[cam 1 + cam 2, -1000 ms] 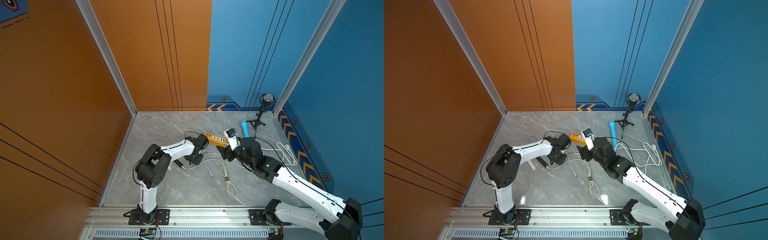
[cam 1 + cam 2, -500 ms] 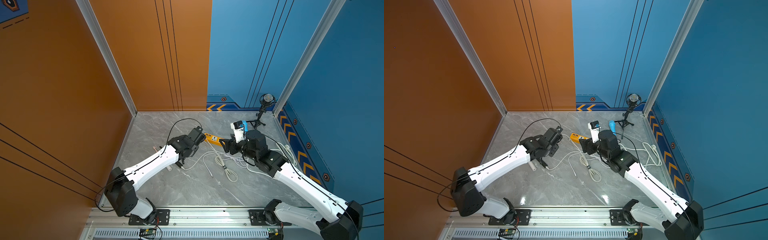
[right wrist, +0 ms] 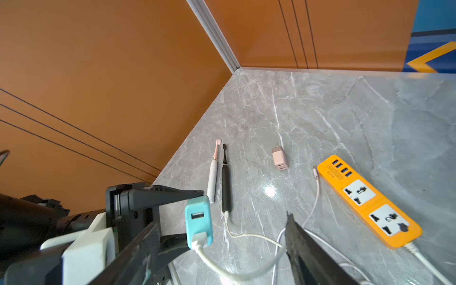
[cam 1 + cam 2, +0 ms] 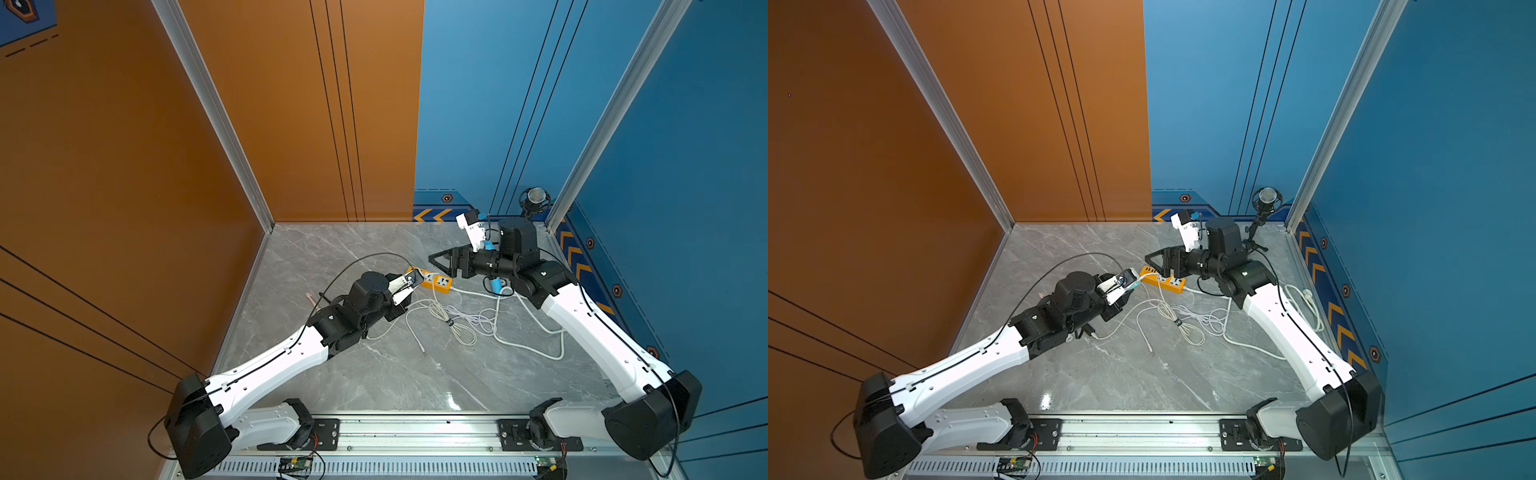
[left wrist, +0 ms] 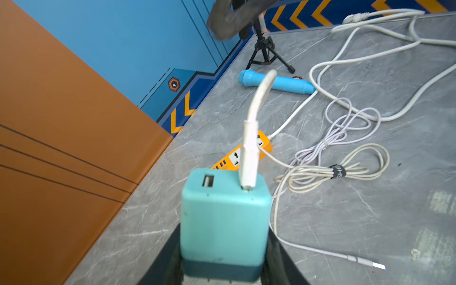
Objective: Charge the electric toothbrush
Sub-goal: Pick up the plug from the center of the board, then insert the plug into the socket.
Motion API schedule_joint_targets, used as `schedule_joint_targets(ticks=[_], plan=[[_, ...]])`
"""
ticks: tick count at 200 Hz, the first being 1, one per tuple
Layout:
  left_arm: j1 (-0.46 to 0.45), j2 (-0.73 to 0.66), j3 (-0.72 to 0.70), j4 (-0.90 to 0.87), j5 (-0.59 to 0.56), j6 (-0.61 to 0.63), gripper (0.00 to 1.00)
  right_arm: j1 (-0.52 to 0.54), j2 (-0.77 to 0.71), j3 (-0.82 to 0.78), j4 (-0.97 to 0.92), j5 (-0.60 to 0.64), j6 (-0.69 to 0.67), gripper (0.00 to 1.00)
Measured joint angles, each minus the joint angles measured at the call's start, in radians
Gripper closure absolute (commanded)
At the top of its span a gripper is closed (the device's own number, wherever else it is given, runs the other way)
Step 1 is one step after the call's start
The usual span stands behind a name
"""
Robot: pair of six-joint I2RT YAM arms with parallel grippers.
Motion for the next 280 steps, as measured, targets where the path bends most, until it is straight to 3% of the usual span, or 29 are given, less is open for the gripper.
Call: schedule_joint_targets(ticks=[14, 66, 98, 108, 129, 148, 181, 211, 242, 280], plan=[[-0.006, 0.001, 0.001, 0.040, 0.021, 0.028, 0.70, 0.007, 0.039, 0.036, -0.046, -0.053, -0.033, 0.24], [-0.006, 0.018, 0.016, 0.100, 0.040, 0.056, 0.72, 0.061, 0.100, 0.058, -0.134, -0.142, -0.105, 0.55], [-0.006, 0.027, 0.018, 0.100, 0.052, 0.051, 0.69, 0.064, 0.103, 0.066, -0.152, -0.138, -0.132, 0.82], [-0.004, 0.028, 0.019, 0.101, 0.061, 0.049, 0.56, 0.062, 0.103, 0.068, -0.156, -0.130, -0.153, 0.88], [-0.005, 0.034, 0.021, 0.102, 0.076, 0.049, 0.01, 0.070, 0.095, 0.068, -0.167, -0.067, -0.210, 0.92], [-0.006, 0.032, 0.023, 0.102, 0.087, 0.027, 0.02, 0.075, 0.074, 0.068, -0.222, 0.064, -0.365, 1.00], [-0.008, -0.031, 0.021, 0.060, 0.101, -0.072, 0.02, 0.038, 0.042, 0.069, -0.343, 0.320, -0.753, 1.00], [-0.012, -0.162, 0.023, -0.073, 0.116, -0.169, 0.02, -0.055, 0.138, 0.137, -0.473, 0.404, -0.979, 0.97], [-0.012, -0.326, 0.016, -0.232, 0.117, -0.172, 0.02, -0.093, 0.313, 0.233, -0.554, 0.427, -1.101, 0.96], [-0.012, -0.496, -0.058, -0.333, 0.117, -0.091, 0.02, -0.096, 0.518, 0.375, -0.597, 0.383, -1.134, 0.94]])
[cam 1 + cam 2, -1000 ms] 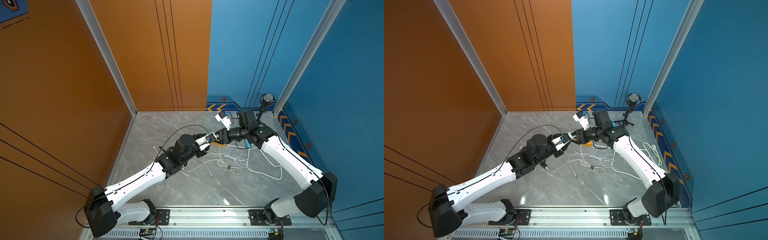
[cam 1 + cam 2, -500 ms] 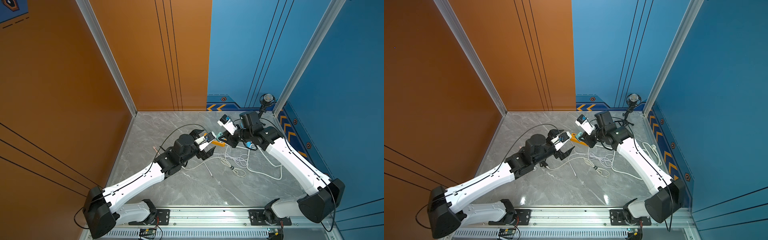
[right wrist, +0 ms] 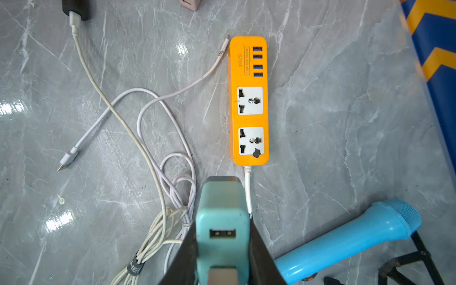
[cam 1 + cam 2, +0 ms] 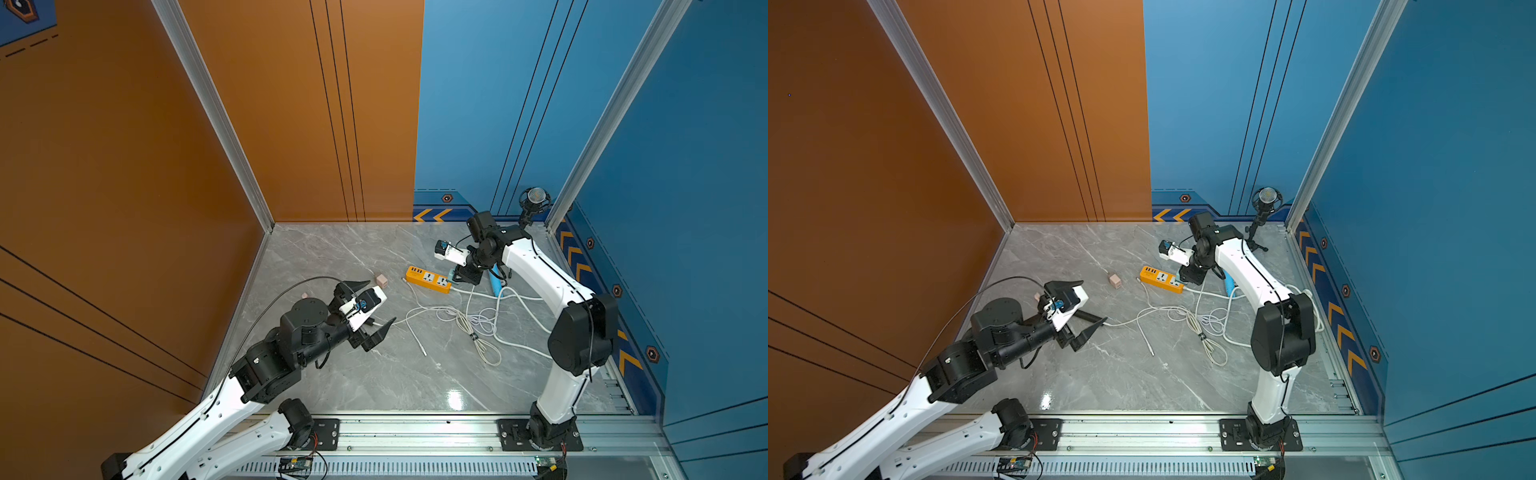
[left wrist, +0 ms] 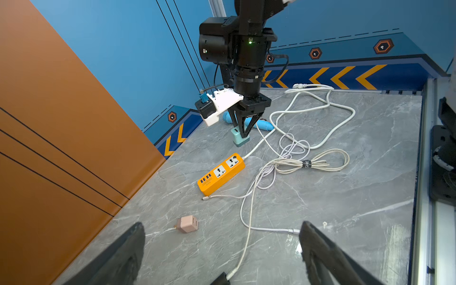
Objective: Charge the electric toothbrush
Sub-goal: Insert the plug into the socket.
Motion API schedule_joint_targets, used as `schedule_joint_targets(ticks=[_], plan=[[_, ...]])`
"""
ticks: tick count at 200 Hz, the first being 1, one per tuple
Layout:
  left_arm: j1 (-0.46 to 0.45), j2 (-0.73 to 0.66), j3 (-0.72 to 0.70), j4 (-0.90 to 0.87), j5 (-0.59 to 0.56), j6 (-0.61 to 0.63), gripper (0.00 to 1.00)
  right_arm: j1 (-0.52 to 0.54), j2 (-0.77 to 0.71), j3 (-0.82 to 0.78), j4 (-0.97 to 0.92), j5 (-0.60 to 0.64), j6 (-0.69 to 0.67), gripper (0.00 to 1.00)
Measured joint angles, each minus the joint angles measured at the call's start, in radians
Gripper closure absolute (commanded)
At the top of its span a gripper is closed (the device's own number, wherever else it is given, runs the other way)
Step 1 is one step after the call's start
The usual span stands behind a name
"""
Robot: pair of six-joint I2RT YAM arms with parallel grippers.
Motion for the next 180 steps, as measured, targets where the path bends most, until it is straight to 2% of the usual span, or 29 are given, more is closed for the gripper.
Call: schedule_joint_targets(ticks=[30, 78, 180], plan=[[0.000, -0.013, -0.017, -0.048, 0.001, 0.034, 0.02, -0.002, 0.144, 0.122, -0.005, -0.008, 0.010, 0.96], [0.003, 0.018, -0.019, -0.072, 0.030, 0.040, 0.02, -0.002, 0.275, 0.169, -0.006, -0.014, 0.012, 0.96], [0.048, 0.055, -0.019, -0.073, 0.126, 0.035, 0.02, -0.012, 0.296, 0.192, -0.003, -0.035, 0.032, 0.94]])
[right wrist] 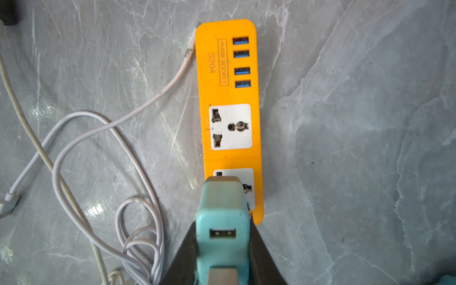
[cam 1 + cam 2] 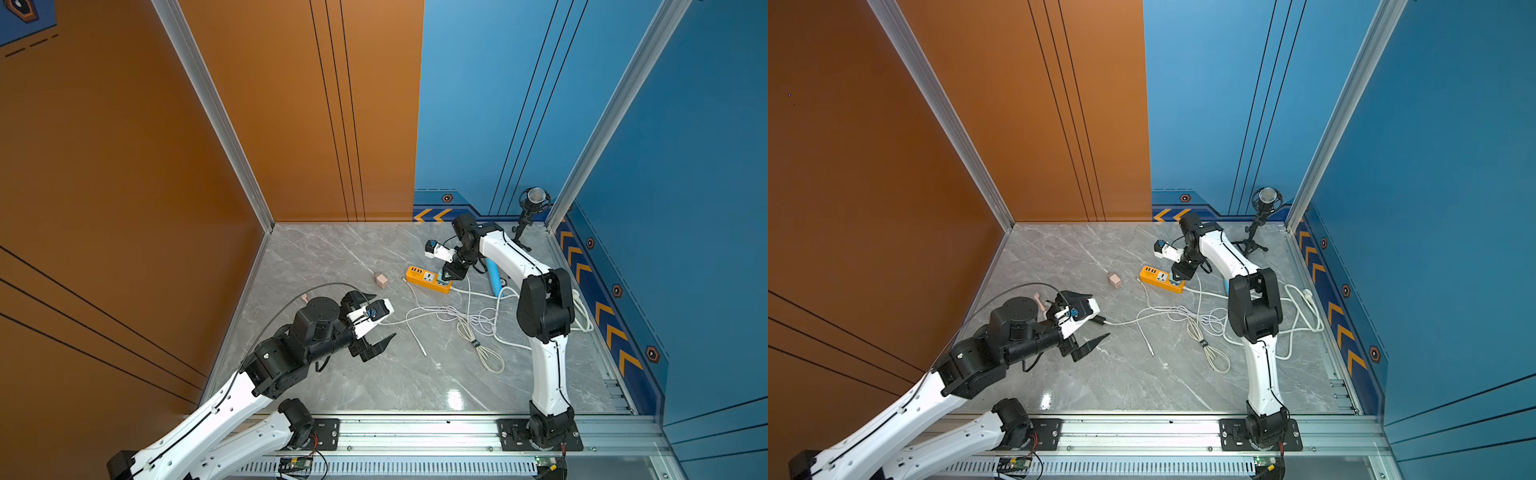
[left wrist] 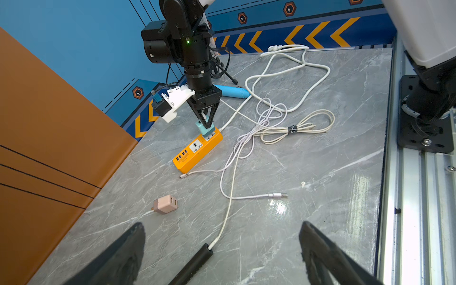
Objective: Charge the electric toothbrush
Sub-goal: Insert the plug into the socket.
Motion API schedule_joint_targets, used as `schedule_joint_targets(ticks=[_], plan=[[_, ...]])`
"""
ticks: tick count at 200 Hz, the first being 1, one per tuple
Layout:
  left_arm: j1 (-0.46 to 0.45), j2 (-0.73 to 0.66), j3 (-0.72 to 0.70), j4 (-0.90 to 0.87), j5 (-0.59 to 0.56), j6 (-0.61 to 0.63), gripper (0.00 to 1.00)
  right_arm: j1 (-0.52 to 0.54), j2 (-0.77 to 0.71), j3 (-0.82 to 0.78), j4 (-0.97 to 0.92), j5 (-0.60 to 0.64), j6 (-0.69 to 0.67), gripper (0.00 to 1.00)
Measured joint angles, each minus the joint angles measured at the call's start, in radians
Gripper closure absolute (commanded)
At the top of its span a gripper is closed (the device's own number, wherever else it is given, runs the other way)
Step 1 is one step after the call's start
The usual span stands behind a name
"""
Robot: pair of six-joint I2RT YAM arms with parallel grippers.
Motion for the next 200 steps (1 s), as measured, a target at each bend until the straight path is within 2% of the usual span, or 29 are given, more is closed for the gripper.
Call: schedule_joint_targets(ticks=[93, 126, 139, 149, 174, 181, 183, 185, 196, 200], plan=[[0.029, 0.010, 0.000, -0.002, 0.047, -0.017, 0.02, 0.019, 0.026, -0.016, 0.006, -0.015, -0.001, 0.95], [0.038, 0.011, 0.000, -0.002, 0.051, -0.028, 0.02, 0.049, 0.026, -0.016, 0.006, 0.073, 0.003, 0.89], [0.043, 0.019, 0.004, -0.003, 0.049, -0.050, 0.02, 0.061, 0.017, -0.024, 0.011, 0.111, 0.013, 0.81], [0.046, 0.040, 0.016, -0.002, 0.035, -0.084, 0.02, 0.062, 0.003, -0.042, 0.027, 0.110, 0.030, 0.69], [0.046, 0.160, 0.092, -0.002, -0.069, -0.271, 0.02, 0.061, -0.035, -0.113, 0.084, 0.105, 0.087, 0.48], [0.047, 0.206, 0.117, 0.003, -0.107, -0.346, 0.05, 0.061, -0.046, -0.129, 0.093, 0.100, 0.105, 0.25], [0.047, 0.222, 0.124, 0.006, -0.116, -0.370, 0.06, 0.061, -0.052, -0.134, 0.096, 0.098, 0.119, 0.09], [0.048, 0.239, 0.130, 0.006, -0.127, -0.395, 0.06, 0.061, -0.057, -0.140, 0.100, 0.097, 0.127, 0.02], [0.051, 0.318, 0.167, 0.006, -0.163, -0.505, 0.12, 0.061, -0.095, -0.167, 0.121, 0.091, 0.157, 0.00], [0.053, 0.349, 0.180, 0.006, -0.174, -0.547, 0.18, 0.061, -0.116, -0.177, 0.130, 0.089, 0.171, 0.00]])
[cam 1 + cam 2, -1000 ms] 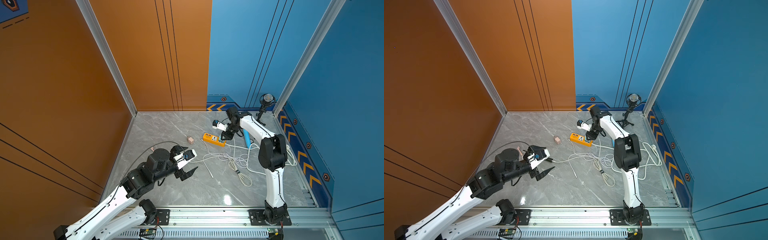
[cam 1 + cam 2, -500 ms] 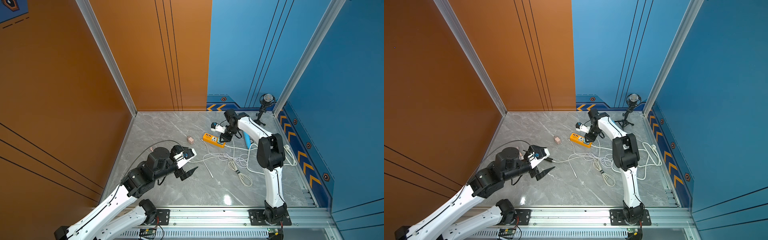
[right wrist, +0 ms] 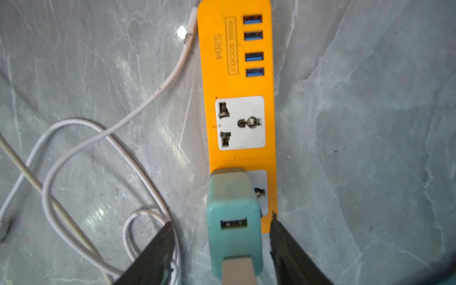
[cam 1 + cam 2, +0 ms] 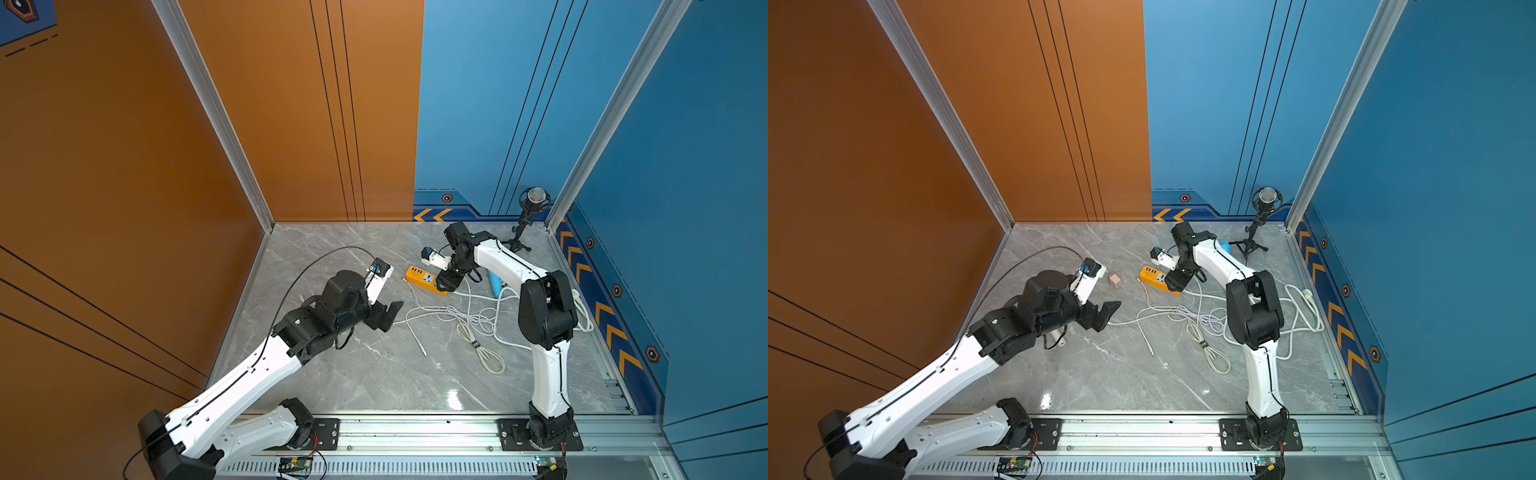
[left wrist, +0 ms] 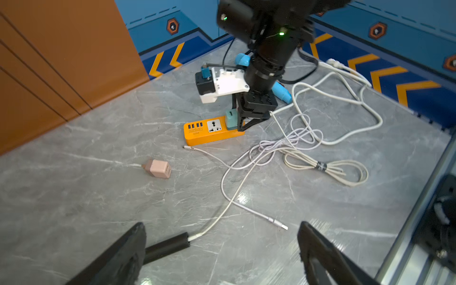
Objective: Charge the electric toothbrush
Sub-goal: Insert the plug into the socket, then pick up the charging cable from the center of the board.
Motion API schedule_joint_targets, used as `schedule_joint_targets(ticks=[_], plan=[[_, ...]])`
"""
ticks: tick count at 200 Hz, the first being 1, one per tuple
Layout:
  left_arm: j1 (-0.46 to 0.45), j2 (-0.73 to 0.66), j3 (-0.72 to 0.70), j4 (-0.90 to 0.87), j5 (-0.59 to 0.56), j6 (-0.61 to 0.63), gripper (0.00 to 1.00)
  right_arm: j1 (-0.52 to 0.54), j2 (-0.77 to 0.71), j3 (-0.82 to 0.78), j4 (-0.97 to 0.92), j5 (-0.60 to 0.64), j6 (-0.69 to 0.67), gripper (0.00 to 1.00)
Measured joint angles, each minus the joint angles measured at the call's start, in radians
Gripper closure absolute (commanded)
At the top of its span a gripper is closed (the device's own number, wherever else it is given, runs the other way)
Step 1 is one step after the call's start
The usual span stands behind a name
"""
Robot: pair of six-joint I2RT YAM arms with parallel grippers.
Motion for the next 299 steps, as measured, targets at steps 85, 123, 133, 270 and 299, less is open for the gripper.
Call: schedule_joint_targets(ticks=[85, 123, 133, 270, 299], plan=[[0.039, 0.645, 0.315, -0.027, -0.041, -0.634, 0.43, -0.031, -0.690, -0.352, 0.264, 0.045, 0.482, 0.06], [0.041, 0.851, 0.420, -0.043, -0.022, -0.724, 0.41, -0.018, -0.847, -0.485, 0.262, 0.074, 0.646, 0.06], [0.041, 0.890, 0.444, -0.051, -0.011, -0.732, 0.41, -0.017, -0.871, -0.502, 0.258, 0.083, 0.666, 0.06], [-0.048, 0.746, 0.326, -0.217, -0.132, -0.642, 0.68, 0.001, -0.913, -0.557, 0.229, 0.106, 0.697, 0.04], [-0.035, 0.822, 0.362, -0.231, -0.124, -0.599, 0.69, 0.018, -0.911, -0.557, 0.229, 0.106, 0.696, 0.03]])
